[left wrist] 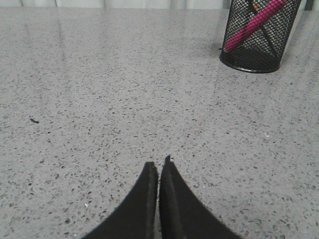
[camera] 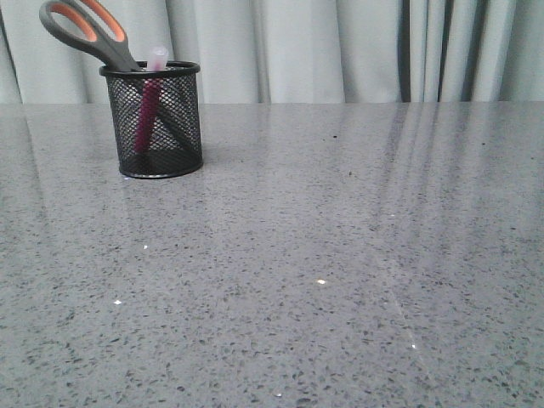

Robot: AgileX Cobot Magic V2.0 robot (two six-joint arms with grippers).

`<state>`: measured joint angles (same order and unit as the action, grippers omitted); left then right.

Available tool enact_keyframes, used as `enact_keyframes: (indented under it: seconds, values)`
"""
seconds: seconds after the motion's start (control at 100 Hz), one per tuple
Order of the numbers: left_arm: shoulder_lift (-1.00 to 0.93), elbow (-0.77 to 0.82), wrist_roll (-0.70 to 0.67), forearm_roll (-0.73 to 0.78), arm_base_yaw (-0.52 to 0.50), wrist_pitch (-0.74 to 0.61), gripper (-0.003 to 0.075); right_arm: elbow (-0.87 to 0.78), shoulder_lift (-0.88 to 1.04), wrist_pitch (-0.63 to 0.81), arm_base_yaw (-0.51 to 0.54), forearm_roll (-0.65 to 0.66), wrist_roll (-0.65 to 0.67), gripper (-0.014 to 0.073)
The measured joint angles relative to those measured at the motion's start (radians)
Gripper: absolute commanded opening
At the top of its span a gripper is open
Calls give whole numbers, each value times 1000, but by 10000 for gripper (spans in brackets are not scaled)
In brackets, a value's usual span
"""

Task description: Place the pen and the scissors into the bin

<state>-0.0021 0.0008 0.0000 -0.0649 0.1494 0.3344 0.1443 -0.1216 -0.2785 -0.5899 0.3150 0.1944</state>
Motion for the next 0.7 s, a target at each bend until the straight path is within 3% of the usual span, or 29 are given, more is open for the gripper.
enact_keyframes:
  seconds: [0.16,0.25,0.47,0.7]
  values:
    - [0,0,0,-2,0,0,-22,-148,0,247,118,-126,0,-68]
    - [0,0,0,-2,0,0,-22,-154,0,270,203,-140,0,-68]
    - [0,0,0,-2,0,0,-22,-154,0,169,391,-165,0,-68]
    - [0,0,0,-2,0,0,-22,-154,0,74,434,-168,0,-68]
